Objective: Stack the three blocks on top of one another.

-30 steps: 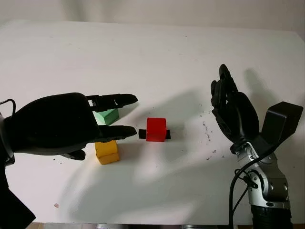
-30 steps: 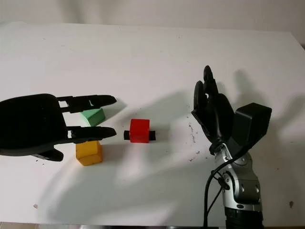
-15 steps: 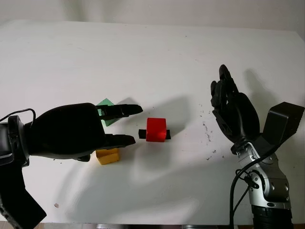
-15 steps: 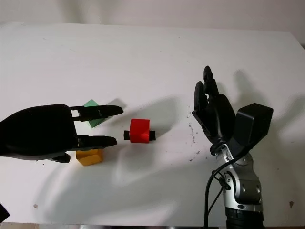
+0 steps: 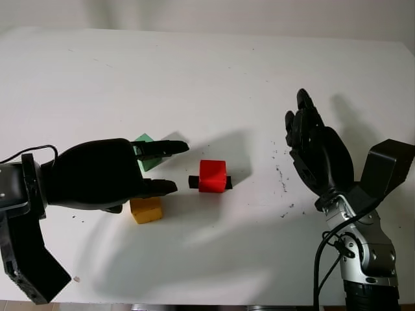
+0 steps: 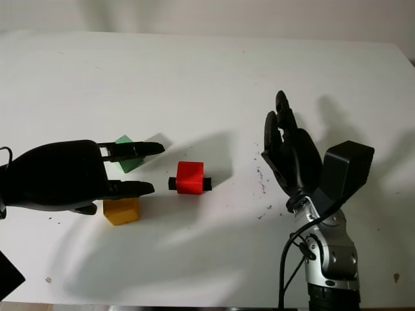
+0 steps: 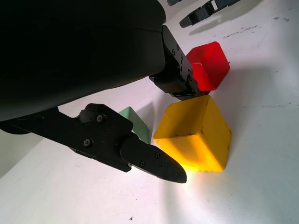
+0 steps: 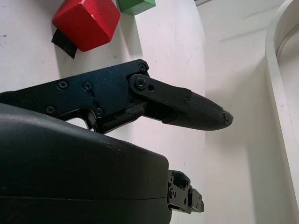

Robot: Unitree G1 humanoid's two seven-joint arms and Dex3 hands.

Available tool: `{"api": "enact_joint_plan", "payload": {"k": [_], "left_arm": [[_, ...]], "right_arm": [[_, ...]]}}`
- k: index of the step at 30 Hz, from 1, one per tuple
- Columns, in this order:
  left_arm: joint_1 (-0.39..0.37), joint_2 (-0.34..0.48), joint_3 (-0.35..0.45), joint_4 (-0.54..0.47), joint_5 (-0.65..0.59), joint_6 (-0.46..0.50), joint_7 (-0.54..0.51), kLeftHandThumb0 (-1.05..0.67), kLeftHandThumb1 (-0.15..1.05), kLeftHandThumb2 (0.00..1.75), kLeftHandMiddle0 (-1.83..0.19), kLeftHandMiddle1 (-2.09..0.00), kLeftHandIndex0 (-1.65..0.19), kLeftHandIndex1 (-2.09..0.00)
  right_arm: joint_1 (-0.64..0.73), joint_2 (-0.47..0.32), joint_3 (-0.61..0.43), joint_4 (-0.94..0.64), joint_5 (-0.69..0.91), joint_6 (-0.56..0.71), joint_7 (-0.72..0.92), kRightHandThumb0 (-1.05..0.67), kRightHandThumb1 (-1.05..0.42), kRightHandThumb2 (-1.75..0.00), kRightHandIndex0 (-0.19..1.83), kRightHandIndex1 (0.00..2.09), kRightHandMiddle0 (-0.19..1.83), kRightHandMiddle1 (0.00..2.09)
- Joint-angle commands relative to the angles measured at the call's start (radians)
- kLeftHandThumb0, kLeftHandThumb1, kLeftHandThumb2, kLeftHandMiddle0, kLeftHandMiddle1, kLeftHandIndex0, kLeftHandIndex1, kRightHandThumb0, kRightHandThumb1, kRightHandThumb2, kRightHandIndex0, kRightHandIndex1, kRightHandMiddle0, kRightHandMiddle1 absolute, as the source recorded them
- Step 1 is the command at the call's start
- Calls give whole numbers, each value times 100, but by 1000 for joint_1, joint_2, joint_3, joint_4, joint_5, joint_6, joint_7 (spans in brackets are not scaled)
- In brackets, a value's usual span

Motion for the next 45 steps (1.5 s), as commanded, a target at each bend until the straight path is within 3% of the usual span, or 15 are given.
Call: {"api": "enact_joint_plan", "payload": {"k": [1,7,8,9,11,12,20,30,37,40,45], "left_arm": [[-11,9,-9,8,-10,-8,11,-42,89,6,-1,-6,-58,-10],[-9,5,-22,24,-62,-5,4,-40,91,6,-3,-6,-68,-16],[-8,6,-25,25,-78,-1,-4,-39,92,6,-2,-6,-60,-37],[-7,7,-27,24,-92,1,-9,-38,94,6,-1,-6,-37,-83],[-5,7,-30,23,-110,3,-18,-37,95,6,-2,-6,-20,-120],[-3,8,-30,22,-115,4,-22,-38,95,5,-3,-6,-19,-125],[-5,8,-21,40,-105,-8,-20,-37,91,5,-13,-8,-50,-107],[-56,12,-32,59,-52,-25,-8,-33,87,5,-21,-6,-50,-130],[-156,19,-44,63,-42,-42,-15,-34,86,5,-27,-7,-52,-125],[-220,23,-53,48,-20,-40,-30,-36,87,6,-25,-5,-46,-134],[-347,9,-90,47,-97,5,-107,-39,87,5,-25,-6,-51,-136]], "right_arm": [[13,-4,-6,-21,2,-2,2,-66,-105,-72,-19,0,-19,0],[16,-2,-10,-22,5,-2,0,-66,-105,-72,-19,0,-19,0],[15,-3,-10,-19,6,-2,2,-66,-105,-71,-19,0,-19,0],[15,-4,-10,-20,5,-1,1,-67,-105,-71,-19,0,-19,0],[15,-9,-7,-18,0,-4,4,-67,-105,-71,-19,0,-19,0],[15,-11,-7,-17,-2,-5,5,-66,-105,-71,-19,0,-19,0],[16,-11,-5,-16,-11,-2,6,-65,-105,-73,-19,0,-19,0],[22,-8,-7,-10,-12,-12,15,-66,-105,-70,-19,0,-19,0],[21,2,-4,11,-9,-29,20,-68,-105,-66,-19,0,-19,0],[20,7,-1,20,-12,-40,18,-68,-105,-65,-19,0,-19,0],[16,18,0,36,-10,-48,10,-66,-105,-67,-19,0,-19,0]]}}
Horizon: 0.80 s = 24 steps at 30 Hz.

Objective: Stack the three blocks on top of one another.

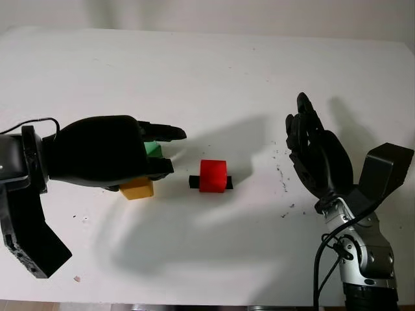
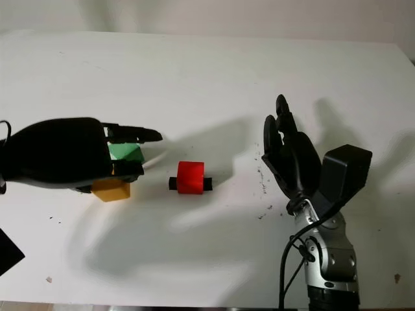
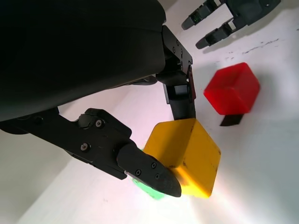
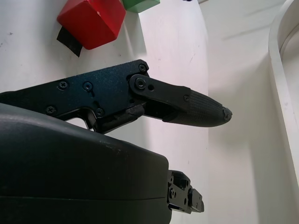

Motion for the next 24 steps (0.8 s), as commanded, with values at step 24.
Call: {"api": "enact_joint_plan", "payload": {"k": [24], "left_arm": [[-451,-281,-247,163,-154,144,-246,-46,82,5,-27,-3,-63,-121]], "right_arm": [[-30,27,11,45,-19,-43,-20,-67,-105,-61,-19,0,-19,0]]}}
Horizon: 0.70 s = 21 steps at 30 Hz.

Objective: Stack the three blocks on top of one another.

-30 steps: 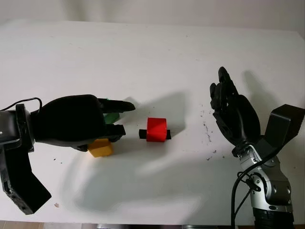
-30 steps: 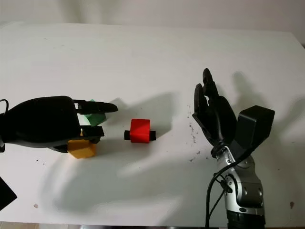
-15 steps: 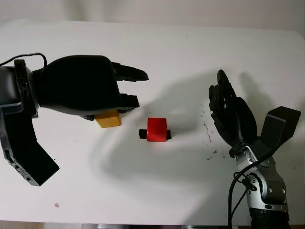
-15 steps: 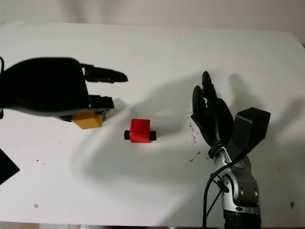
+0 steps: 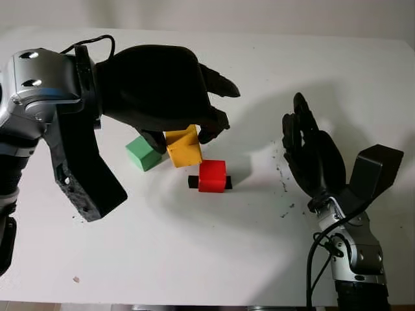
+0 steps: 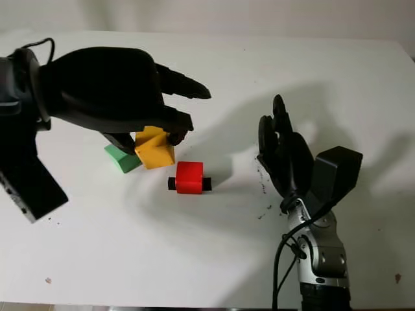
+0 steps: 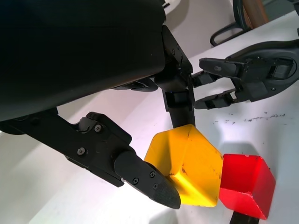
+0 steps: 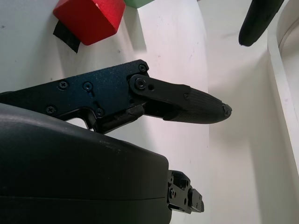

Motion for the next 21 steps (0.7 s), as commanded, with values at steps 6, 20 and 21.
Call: {"api": "enact_joint_plan", "payload": {"k": [6,20,21], "left_arm": [[-72,-58,-59,53,28,-44,-14,-44,86,6,-31,-6,-41,-117],[-96,-108,-95,88,28,-80,-49,-43,87,6,-26,-5,-46,-144],[-93,-109,-93,89,23,-79,-47,-43,87,6,-26,-5,-46,-143]], "right_arm": [[-14,9,4,-8,2,-2,-7,-68,-105,-60,-19,0,-19,0],[5,11,6,-29,-18,-9,-20,-67,-105,-63,-19,0,-19,0],[6,13,5,-30,-17,-10,-21,-67,-105,-63,-19,0,-19,0]]}}
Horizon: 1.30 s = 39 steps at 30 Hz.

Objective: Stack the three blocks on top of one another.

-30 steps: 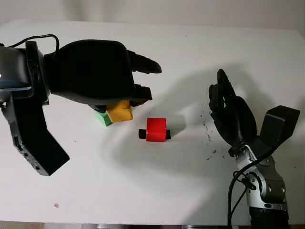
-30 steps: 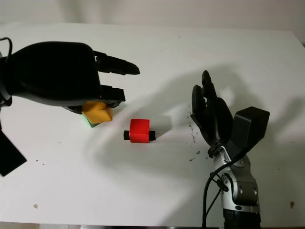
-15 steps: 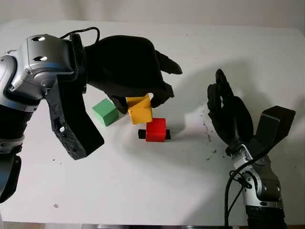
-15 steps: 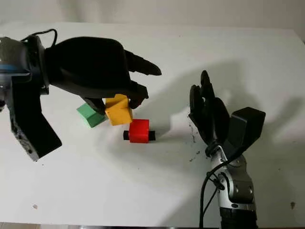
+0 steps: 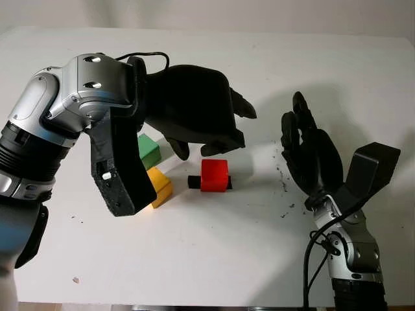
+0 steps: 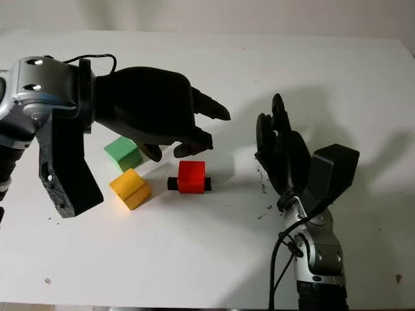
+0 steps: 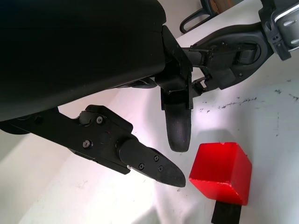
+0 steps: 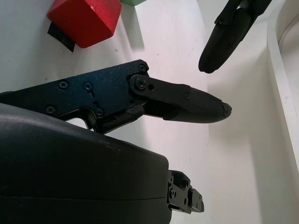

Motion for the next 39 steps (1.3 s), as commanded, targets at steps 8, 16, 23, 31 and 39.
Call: {"api": "enact_joint_plan", "payload": {"k": [8,16,23,31,39], "left_arm": [[30,33,58,-85,-38,115,-17,-43,88,6,-16,-2,-28,-134],[204,164,244,-184,-123,273,12,-80,99,4,6,-5,-30,-15],[355,333,324,-238,-169,355,-76,-87,101,6,16,-3,-21,-7],[474,384,341,-301,-202,457,-123,-92,95,4,19,0,-12,-4],[537,351,323,-290,-195,418,-85,-93,92,4,19,-1,-16,-6]], "right_arm": [[24,16,-4,-30,8,-10,-9,-67,-105,-60,-19,0,-19,0],[24,12,-4,-31,14,1,-1,-67,-105,-62,-19,0,-19,0],[16,7,-15,-19,19,-4,7,-66,-105,-62,-19,0,-19,0],[14,-11,-16,-27,16,16,21,-66,-105,-64,-19,0,-19,0],[14,-26,-15,-25,14,17,35,-68,-105,-63,-19,0,-19,0]]}}
